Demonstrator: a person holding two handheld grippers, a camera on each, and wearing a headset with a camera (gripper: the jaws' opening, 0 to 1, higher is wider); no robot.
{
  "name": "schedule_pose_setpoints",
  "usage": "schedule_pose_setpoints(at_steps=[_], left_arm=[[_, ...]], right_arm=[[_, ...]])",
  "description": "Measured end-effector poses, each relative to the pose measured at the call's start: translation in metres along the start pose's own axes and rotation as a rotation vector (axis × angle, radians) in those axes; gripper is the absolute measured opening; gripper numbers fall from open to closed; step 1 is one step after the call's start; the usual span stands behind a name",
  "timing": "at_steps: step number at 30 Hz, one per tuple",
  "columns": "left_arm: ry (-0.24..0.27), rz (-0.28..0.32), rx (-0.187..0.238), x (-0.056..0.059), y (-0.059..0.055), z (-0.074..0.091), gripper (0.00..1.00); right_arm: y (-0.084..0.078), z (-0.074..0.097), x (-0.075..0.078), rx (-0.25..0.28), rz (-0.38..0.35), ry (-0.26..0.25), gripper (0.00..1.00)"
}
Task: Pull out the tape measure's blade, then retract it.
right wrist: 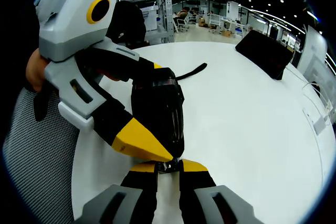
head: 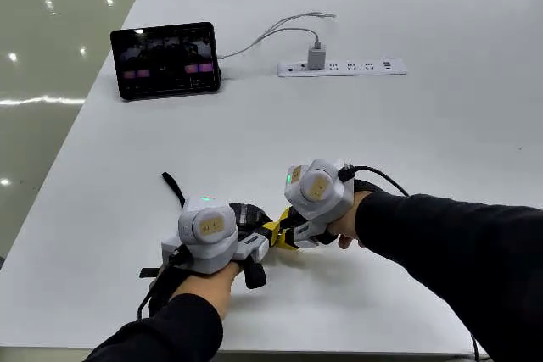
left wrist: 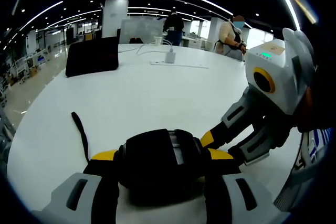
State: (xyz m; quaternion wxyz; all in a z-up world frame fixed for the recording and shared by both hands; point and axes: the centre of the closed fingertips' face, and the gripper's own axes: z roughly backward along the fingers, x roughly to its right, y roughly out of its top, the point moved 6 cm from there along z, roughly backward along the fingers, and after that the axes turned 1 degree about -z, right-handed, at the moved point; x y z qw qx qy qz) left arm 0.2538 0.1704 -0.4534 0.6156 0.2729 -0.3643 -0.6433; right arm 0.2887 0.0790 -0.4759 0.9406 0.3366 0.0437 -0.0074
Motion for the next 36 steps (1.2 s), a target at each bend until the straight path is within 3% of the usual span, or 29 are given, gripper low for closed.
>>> schedule_pose_setpoints(at_steps=[4, 5, 6, 9, 20, 24, 29, 32, 34, 36], left_arm=[[-0.012, -0.033, 0.004, 0.000, -0.004, -0.003, 0.62], [-0.018, -0.083, -0.029, -0.001, -0.008, -0.003, 0.62], [-0.015, -0.093, -0.044, -0.001, -0.010, -0.004, 0.62], [-0.021, -0.048, -0.036, -0.005, -0.009, -0.003, 0.62], [-0.073, -0.026, -0.029, -0.004, -0.011, 0.001, 0.64], [-0.089, -0.026, -0.016, -0.004, -0.009, 0.005, 0.73], [-0.122, -0.049, 0.013, -0.010, -0.004, 0.006, 0.97], [-0.146, -0.054, 0.019, -0.013, -0.003, 0.009, 0.99], [-0.195, -0.041, 0.023, -0.012, -0.002, 0.011, 0.99], [-0.196, -0.037, 0.028, -0.017, 0.000, 0.015, 0.99]], right_arm=[[-0.001, 0.000, -0.001, 0.007, 0.003, -0.017, 0.12], [-0.002, 0.000, -0.001, 0.014, -0.009, -0.021, 0.12], [-0.002, 0.001, 0.000, 0.018, -0.015, -0.024, 0.13], [-0.003, 0.001, -0.001, 0.027, -0.039, -0.040, 0.13], [-0.004, 0.011, -0.005, 0.066, -0.075, -0.090, 0.14], [-0.006, 0.018, -0.005, 0.080, -0.083, -0.103, 0.15], [-0.011, 0.030, -0.004, 0.106, -0.118, -0.130, 0.16], [-0.014, 0.040, -0.003, 0.126, -0.155, -0.149, 0.18], [-0.016, 0.044, -0.003, 0.127, -0.170, -0.156, 0.20], [-0.018, 0.050, -0.006, 0.132, -0.178, -0.157, 0.23]])
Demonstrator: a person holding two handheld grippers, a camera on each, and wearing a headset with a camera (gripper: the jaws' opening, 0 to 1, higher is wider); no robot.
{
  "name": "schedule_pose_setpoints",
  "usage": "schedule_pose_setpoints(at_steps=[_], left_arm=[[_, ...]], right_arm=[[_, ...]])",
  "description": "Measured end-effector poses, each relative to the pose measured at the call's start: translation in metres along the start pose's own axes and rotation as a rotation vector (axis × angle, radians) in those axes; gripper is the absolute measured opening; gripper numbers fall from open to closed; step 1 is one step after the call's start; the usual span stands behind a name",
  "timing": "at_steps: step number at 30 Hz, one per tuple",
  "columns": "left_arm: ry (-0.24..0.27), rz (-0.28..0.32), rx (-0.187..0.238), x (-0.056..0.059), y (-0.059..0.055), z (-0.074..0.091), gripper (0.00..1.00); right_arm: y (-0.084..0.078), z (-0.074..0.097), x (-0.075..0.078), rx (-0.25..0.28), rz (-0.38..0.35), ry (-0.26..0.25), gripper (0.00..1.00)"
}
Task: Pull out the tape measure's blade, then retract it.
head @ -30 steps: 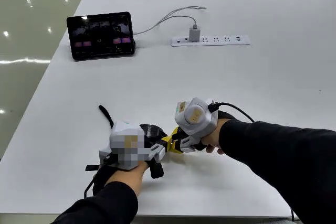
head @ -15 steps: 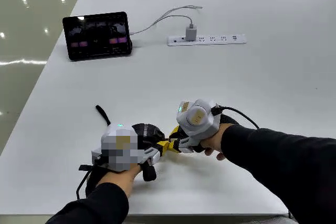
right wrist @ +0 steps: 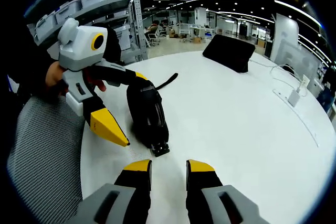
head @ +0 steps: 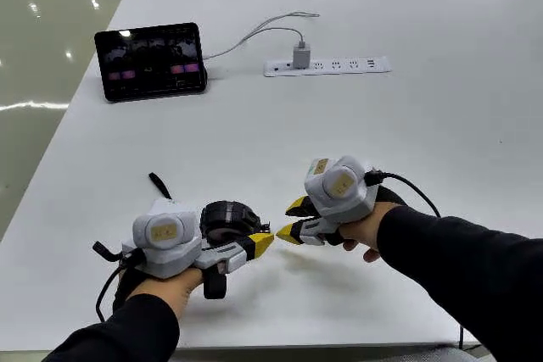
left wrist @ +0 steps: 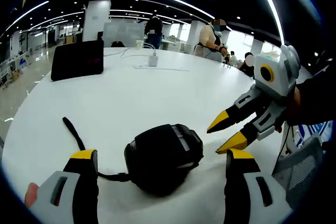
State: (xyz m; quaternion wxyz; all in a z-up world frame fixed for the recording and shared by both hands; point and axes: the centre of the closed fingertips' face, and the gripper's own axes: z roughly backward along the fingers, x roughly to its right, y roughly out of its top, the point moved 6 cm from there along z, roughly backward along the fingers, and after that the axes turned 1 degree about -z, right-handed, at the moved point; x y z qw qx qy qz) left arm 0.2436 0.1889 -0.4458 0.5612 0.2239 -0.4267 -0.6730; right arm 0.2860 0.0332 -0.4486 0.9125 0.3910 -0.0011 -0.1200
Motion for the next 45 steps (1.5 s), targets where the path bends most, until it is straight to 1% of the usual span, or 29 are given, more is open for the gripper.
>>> schedule_pose_setpoints(at_steps=[1, 2, 3, 5, 6, 7, 9, 10, 11, 13, 15, 17, 18, 19, 22, 23, 26, 28, 29, 31, 32, 34, 37, 41, 45], left_arm=[[-0.008, 0.003, -0.006, -0.001, 0.000, 0.002, 0.99], [-0.030, 0.017, -0.008, -0.002, 0.001, 0.004, 0.99], [-0.041, 0.017, 0.000, -0.003, 0.002, 0.005, 0.99], [-0.046, 0.015, -0.001, -0.007, 0.002, 0.009, 0.99], [-0.051, 0.018, -0.011, -0.009, 0.001, 0.011, 0.99], [-0.053, 0.027, -0.012, -0.011, 0.001, 0.012, 0.99], [-0.070, 0.040, -0.006, -0.015, 0.001, 0.015, 0.99], [-0.064, 0.041, -0.009, -0.016, 0.002, 0.017, 0.99], [-0.060, 0.031, -0.015, -0.019, 0.002, 0.020, 0.99], [-0.071, 0.025, -0.035, -0.020, 0.000, 0.022, 0.98], [-0.078, -0.001, -0.044, -0.024, 0.000, 0.024, 0.97], [-0.085, -0.033, -0.061, -0.024, 0.001, 0.028, 0.99], [-0.091, -0.046, -0.062, -0.024, 0.002, 0.030, 0.99], [-0.102, -0.060, -0.069, -0.023, 0.002, 0.033, 0.99], [-0.119, -0.102, -0.101, -0.025, 0.001, 0.038, 0.99], [-0.125, -0.112, -0.105, -0.025, 0.001, 0.039, 0.99], [-0.144, -0.119, -0.121, -0.029, 0.001, 0.043, 0.99], [-0.150, -0.126, -0.129, -0.031, 0.002, 0.047, 0.99], [-0.158, -0.125, -0.137, -0.035, 0.000, 0.048, 0.99], [-0.161, -0.129, -0.144, -0.038, 0.000, 0.051, 0.98], [-0.157, -0.140, -0.151, -0.041, 0.000, 0.053, 0.99], [-0.149, -0.158, -0.154, -0.045, 0.001, 0.056, 0.99], [-0.143, -0.169, -0.156, -0.052, 0.002, 0.062, 0.99], [-0.135, -0.171, -0.158, -0.059, 0.005, 0.069, 0.99], [-0.132, -0.171, -0.160, -0.064, 0.005, 0.076, 0.99]], right_arm=[[-0.001, 0.003, -0.001, 0.006, 0.003, -0.002, 0.23], [-0.002, 0.007, -0.001, 0.010, 0.007, -0.007, 0.24], [-0.003, 0.009, -0.001, 0.010, 0.007, -0.011, 0.25], [-0.007, 0.015, 0.000, 0.009, -0.006, -0.019, 0.27], [-0.009, 0.018, 0.000, 0.011, -0.016, -0.022, 0.27], [-0.011, 0.021, 0.001, 0.013, -0.022, -0.026, 0.28], [-0.015, 0.026, 0.001, 0.015, -0.036, -0.036, 0.29], [-0.017, 0.029, 0.002, 0.015, -0.043, -0.040, 0.29], [-0.020, 0.031, 0.002, 0.014, -0.046, -0.042, 0.30], [-0.023, 0.036, 0.003, 0.012, -0.050, -0.047, 0.31], [-0.027, 0.042, 0.003, 0.010, -0.055, -0.052, 0.33], [-0.032, 0.049, 0.004, 0.011, -0.062, -0.060, 0.36], [-0.034, 0.051, 0.006, 0.012, -0.065, -0.067, 0.39], [-0.037, 0.054, 0.006, 0.011, -0.069, -0.071, 0.40], [-0.046, 0.063, 0.008, 0.011, -0.074, -0.083, 0.45], [-0.048, 0.066, 0.008, 0.010, -0.075, -0.086, 0.46], [-0.059, 0.078, 0.010, 0.000, -0.073, -0.099, 0.48], [-0.063, 0.085, 0.011, -0.001, -0.072, -0.106, 0.49], [-0.067, 0.089, 0.013, 0.001, -0.075, -0.111, 0.51], [-0.070, 0.095, 0.014, 0.003, -0.084, -0.116, 0.55], [-0.073, 0.100, 0.015, 0.005, -0.091, -0.119, 0.57], [-0.078, 0.107, 0.016, 0.009, -0.098, -0.125, 0.58], [-0.085, 0.117, 0.019, 0.008, -0.112, -0.141, 0.61], [-0.097, 0.128, 0.023, 0.004, -0.137, -0.166, 0.63], [-0.108, 0.136, 0.024, -0.001, -0.147, -0.173, 0.66]])
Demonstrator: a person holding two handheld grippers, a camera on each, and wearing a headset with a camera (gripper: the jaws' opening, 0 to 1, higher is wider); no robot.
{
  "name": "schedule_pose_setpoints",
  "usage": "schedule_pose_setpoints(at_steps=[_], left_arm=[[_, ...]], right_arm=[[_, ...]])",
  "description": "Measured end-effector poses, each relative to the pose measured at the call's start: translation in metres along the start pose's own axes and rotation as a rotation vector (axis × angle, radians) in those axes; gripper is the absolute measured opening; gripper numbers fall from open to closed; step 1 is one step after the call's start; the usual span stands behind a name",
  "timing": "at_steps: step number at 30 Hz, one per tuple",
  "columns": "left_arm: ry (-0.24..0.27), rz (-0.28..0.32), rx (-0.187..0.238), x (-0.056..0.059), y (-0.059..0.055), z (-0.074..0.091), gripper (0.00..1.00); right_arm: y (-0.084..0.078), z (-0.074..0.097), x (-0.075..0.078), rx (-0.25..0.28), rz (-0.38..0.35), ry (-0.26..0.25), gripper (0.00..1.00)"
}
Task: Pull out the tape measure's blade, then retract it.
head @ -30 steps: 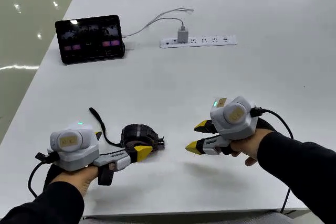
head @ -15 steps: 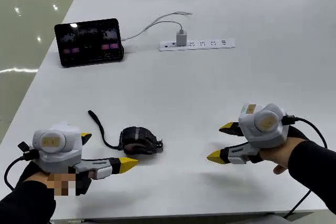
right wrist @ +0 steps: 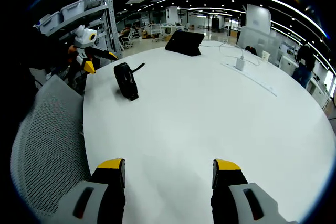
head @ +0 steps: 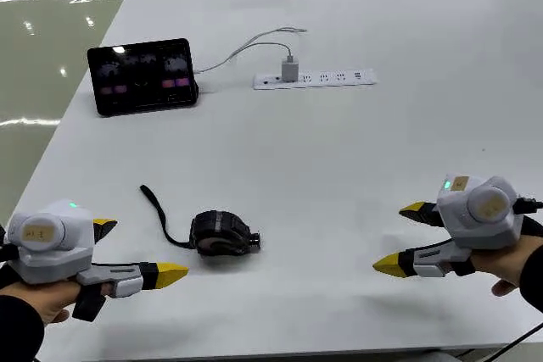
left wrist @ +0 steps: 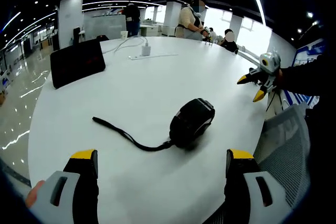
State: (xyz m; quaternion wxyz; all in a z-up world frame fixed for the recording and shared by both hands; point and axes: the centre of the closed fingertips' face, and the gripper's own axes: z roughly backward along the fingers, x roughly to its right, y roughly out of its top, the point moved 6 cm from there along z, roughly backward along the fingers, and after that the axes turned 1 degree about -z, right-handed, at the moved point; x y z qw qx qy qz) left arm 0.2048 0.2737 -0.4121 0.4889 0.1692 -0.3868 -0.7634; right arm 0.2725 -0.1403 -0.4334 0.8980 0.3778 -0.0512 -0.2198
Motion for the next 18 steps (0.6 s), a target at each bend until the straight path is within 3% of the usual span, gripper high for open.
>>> schedule_pose_setpoints(at_steps=[7, 18], left_arm=[[-0.020, -0.010, -0.012, 0.000, -0.005, 0.009, 0.99], [-0.012, -0.024, -0.033, -0.005, -0.008, 0.022, 0.99]], right_arm=[[-0.014, 0.015, 0.001, -0.011, 0.001, -0.014, 0.74], [-0.016, 0.044, 0.004, 0.064, -0.059, 0.005, 0.94]])
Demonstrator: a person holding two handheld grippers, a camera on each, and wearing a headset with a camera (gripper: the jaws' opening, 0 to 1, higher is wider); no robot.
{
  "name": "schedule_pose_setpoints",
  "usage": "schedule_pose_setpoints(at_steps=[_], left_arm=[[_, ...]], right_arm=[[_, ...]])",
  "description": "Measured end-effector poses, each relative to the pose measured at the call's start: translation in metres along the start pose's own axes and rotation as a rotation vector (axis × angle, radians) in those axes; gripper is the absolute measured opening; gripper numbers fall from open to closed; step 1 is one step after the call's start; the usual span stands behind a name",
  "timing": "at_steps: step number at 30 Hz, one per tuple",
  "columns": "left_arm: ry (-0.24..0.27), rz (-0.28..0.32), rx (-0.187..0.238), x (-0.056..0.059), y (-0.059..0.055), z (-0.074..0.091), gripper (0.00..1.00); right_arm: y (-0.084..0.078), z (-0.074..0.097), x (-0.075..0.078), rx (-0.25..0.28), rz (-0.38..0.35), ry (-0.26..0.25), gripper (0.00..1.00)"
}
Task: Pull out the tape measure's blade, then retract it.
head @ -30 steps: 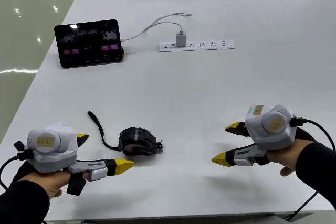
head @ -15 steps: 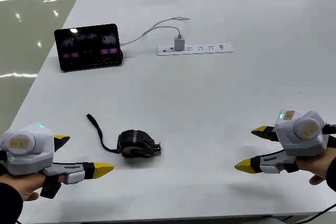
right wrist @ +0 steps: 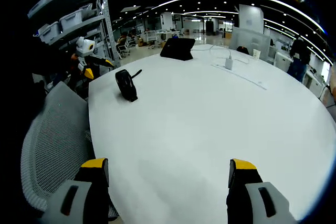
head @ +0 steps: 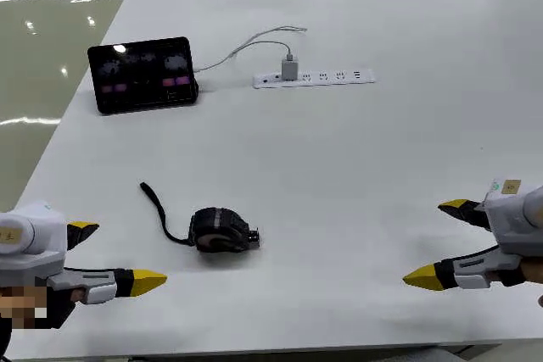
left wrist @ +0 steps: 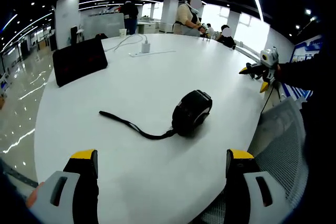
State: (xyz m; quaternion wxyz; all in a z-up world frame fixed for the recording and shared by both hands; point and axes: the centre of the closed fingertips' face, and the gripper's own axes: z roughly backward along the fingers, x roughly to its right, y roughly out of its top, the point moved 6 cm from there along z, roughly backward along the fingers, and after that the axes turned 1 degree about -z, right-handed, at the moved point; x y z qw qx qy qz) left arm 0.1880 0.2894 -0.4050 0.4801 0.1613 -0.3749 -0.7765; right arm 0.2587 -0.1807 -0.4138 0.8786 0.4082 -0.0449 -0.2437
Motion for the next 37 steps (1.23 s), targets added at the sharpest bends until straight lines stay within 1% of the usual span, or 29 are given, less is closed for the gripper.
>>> schedule_pose_setpoints(at_steps=[3, 13, 15, 19, 23, 25, 26, 27, 29, 30, 37], left_arm=[[0.000, -0.002, 0.000, -0.002, 0.000, 0.001, 0.99], [0.007, 0.010, 0.015, -0.002, 0.001, 0.003, 0.99], [0.008, 0.009, 0.012, -0.003, 0.001, 0.004, 0.99], [0.009, 0.008, 0.011, -0.004, 0.000, 0.004, 0.99], [0.011, 0.000, 0.015, -0.004, 0.001, 0.005, 0.99], [0.004, 0.003, 0.010, -0.004, 0.001, 0.005, 0.98], [0.006, 0.002, 0.014, -0.004, 0.002, 0.004, 0.98], [0.015, -0.008, 0.017, -0.005, 0.002, 0.004, 0.99], [0.000, 0.004, 0.011, -0.005, 0.003, 0.004, 0.99], [0.008, -0.008, 0.014, -0.006, 0.003, 0.004, 0.99], [0.007, -0.007, 0.015, -0.007, 0.004, 0.004, 0.99]], right_arm=[[-0.002, 0.004, 0.005, 0.011, -0.008, -0.022, 0.99], [-0.008, 0.014, 0.013, 0.002, 0.019, -0.077, 0.99], [-0.008, 0.014, 0.013, 0.001, 0.020, -0.078, 0.99], [-0.013, 0.015, 0.012, -0.018, 0.031, -0.079, 0.99], [-0.017, 0.016, 0.009, -0.023, 0.022, -0.076, 0.99], [-0.020, 0.017, 0.009, -0.025, 0.017, -0.075, 0.99], [-0.021, 0.017, 0.009, -0.025, 0.014, -0.077, 0.99], [-0.022, 0.017, 0.009, -0.027, 0.013, -0.079, 0.99], [-0.022, 0.018, 0.009, -0.021, 0.010, -0.080, 0.99], [-0.021, 0.019, 0.008, -0.019, 0.007, -0.079, 0.99], [-0.022, 0.020, 0.008, -0.026, 0.012, -0.079, 0.99]])
